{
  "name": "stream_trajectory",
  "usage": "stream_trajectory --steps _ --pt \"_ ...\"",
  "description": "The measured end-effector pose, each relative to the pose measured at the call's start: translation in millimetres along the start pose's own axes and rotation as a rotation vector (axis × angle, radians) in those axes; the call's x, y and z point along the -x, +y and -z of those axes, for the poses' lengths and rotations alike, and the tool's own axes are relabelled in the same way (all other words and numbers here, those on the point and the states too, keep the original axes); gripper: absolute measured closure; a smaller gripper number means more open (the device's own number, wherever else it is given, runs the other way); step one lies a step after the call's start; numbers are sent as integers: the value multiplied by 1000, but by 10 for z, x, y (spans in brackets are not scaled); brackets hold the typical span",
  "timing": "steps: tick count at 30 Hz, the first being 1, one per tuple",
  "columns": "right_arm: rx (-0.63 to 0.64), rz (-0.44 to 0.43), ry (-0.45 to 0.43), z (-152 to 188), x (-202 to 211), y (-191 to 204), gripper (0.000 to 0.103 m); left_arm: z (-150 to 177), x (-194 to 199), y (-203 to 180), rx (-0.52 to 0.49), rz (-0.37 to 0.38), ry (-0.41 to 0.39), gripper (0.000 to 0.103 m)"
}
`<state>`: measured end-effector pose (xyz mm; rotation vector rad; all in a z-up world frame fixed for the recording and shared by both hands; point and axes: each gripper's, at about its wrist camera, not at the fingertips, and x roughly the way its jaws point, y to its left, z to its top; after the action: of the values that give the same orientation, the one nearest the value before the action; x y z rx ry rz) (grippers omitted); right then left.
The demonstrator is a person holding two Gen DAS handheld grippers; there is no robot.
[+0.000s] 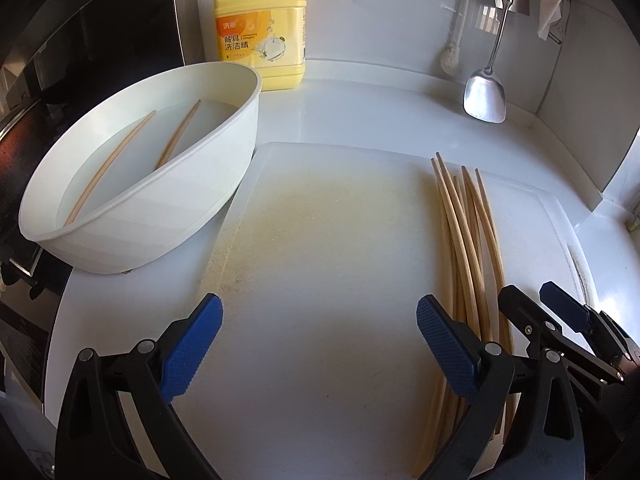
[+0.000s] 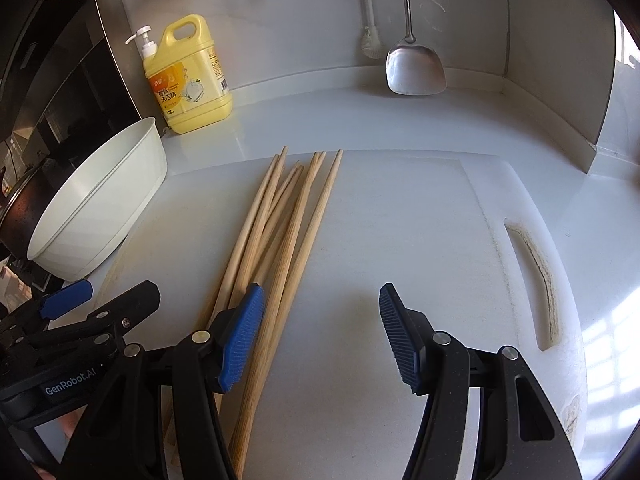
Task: Organize utensils
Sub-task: 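Move both open tools back over the chopsticks on the cutting board, then close the right tool on a chopstick while the left tool grasps another chopstick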
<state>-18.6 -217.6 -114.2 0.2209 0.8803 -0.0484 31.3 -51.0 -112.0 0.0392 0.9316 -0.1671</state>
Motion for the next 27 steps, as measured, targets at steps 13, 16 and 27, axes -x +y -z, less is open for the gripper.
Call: stream_trajectory --steps 13,16,27 --pt "11 70 -18 -33 28 -237 45 10 -87 -222 -45 5 1 7" --pt "10 87 -22 -45 33 -302 45 21 -98 -261 -60 -1 -2 7" --pt "-6 114 -31 -40 77 -471 45 48 -115 -397 -97 -4 -14 7"
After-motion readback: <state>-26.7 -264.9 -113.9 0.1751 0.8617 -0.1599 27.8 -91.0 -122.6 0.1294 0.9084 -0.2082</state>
